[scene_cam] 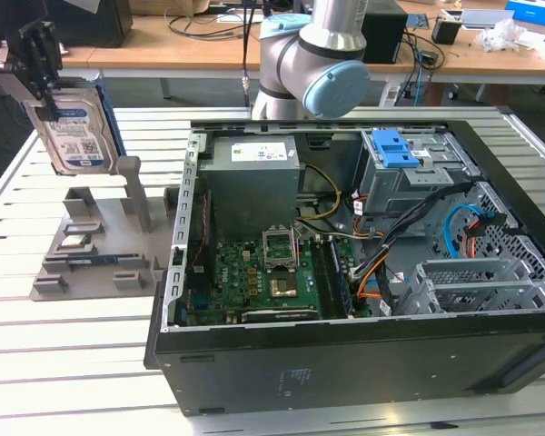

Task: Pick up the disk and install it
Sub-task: 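Pick up the disk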

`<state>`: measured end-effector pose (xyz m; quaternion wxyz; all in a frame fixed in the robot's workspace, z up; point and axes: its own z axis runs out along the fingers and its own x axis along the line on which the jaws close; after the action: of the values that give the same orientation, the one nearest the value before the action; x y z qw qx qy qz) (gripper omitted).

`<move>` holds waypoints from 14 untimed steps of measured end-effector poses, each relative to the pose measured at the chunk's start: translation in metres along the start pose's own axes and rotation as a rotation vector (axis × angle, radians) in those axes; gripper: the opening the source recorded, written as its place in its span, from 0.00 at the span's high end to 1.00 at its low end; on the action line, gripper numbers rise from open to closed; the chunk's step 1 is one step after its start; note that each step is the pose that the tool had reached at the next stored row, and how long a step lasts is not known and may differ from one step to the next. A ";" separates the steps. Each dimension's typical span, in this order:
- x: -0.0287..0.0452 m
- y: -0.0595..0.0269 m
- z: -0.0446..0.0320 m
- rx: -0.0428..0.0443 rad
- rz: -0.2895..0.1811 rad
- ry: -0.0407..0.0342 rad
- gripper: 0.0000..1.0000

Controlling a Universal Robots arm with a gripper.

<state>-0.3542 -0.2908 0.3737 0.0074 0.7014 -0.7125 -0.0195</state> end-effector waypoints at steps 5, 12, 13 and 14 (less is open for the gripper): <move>-0.0003 0.0006 -0.0153 0.0000 0.000 0.0000 0.63; -0.0007 0.0012 -0.0304 0.0000 0.000 0.0000 0.63; -0.0008 0.0013 -0.0342 0.0000 0.000 0.0000 0.63; -0.0008 0.0014 -0.0375 0.0000 0.000 0.0000 0.63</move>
<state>-0.3542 -0.2906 0.4112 0.0074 0.7014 -0.7125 -0.0196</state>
